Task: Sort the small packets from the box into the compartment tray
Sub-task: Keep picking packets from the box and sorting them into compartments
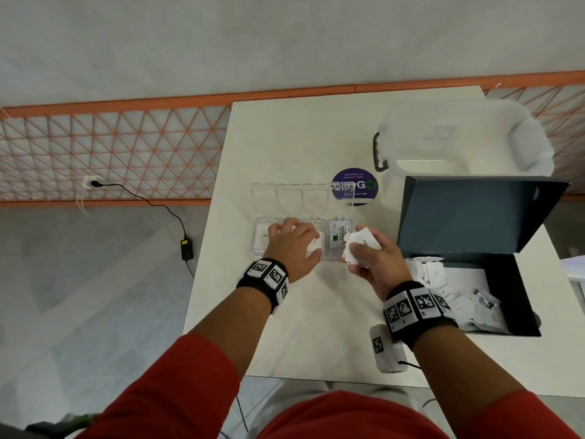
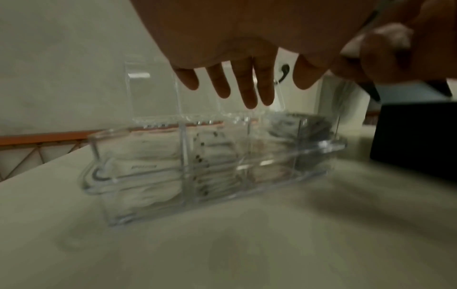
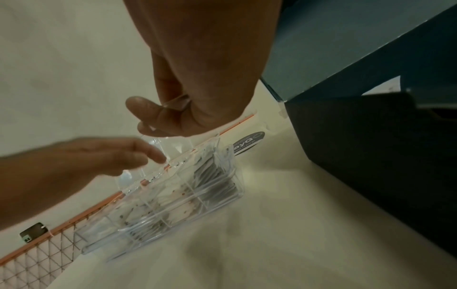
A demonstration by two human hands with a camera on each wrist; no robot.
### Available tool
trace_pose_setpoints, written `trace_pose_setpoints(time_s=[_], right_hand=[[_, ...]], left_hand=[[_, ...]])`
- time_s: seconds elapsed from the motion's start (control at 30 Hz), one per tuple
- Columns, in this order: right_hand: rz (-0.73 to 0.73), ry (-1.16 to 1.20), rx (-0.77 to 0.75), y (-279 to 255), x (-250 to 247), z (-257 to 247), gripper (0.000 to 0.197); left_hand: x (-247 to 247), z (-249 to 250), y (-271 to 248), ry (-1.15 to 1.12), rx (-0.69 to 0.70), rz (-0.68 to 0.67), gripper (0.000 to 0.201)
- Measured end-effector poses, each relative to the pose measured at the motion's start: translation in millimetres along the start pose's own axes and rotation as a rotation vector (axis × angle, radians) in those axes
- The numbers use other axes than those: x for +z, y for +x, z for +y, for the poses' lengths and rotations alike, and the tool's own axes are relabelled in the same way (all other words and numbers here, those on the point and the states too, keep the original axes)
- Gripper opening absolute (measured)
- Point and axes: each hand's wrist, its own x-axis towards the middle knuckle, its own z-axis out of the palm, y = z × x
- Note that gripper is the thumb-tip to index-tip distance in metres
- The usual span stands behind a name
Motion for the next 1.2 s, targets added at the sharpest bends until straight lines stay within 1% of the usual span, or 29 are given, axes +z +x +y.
trace_pose_setpoints(time_s=[0.07,0.1,0.17,0.2,0.33,0.4,0.47,0.57,0.67,0.8,0.97,1.03,1.2], right_hand=[[-0.011,-0.036,0.009,-2,1,2,0.040],[-0.017,-0.064,0.006,-3,3,3,0.043],[-0.040,-0.133,-0.008,-5,8,6,0.045],[-0.059,-0.164,-0.015,-6,11,7,0.044],[-0.122,-0.202,-0.009,-10,20,9,0.042],[-0.128,-0.207,-0.010,-11,23,8,0.044],[-0.120,-0.196,-0.013,-13,22,8,0.045],[-0.092,-0.154,-0.005,-15,17,7,0.043],[-0.060,-0.082,0.012,-16,13,7,0.041],[-0.041,-0.056,0.012,-16,12,5,0.042],[-0.049,-0.071,0.021,-17,14,8,0.041],[-0.055,-0.073,0.026,-17,16,8,0.040],[-0.069,-0.089,0.019,-14,19,8,0.038]], left_hand=[[-11,9,2,-0.174,0.011,0.105,0.025],[-17,15,3,-0.284,0.011,0.128,0.022],[-30,28,7,-0.474,0.001,0.109,0.025],[-36,34,9,-0.524,0.000,0.081,0.029],[-47,42,14,-0.535,0.021,-0.049,0.042],[-48,38,12,-0.582,-0.024,-0.082,0.043],[-46,33,8,-0.669,-0.107,-0.097,0.040],[-44,25,3,-0.727,-0.200,-0.114,0.028],[-44,17,-1,-0.773,-0.263,-0.069,0.018],[-47,1,-7,-0.872,-0.374,0.043,0.018],[-52,-21,-12,-0.854,-0.454,0.147,0.021],[-54,-28,-14,-0.821,-0.465,0.159,0.022],[-53,-36,-14,-0.765,-0.487,0.106,0.023]])
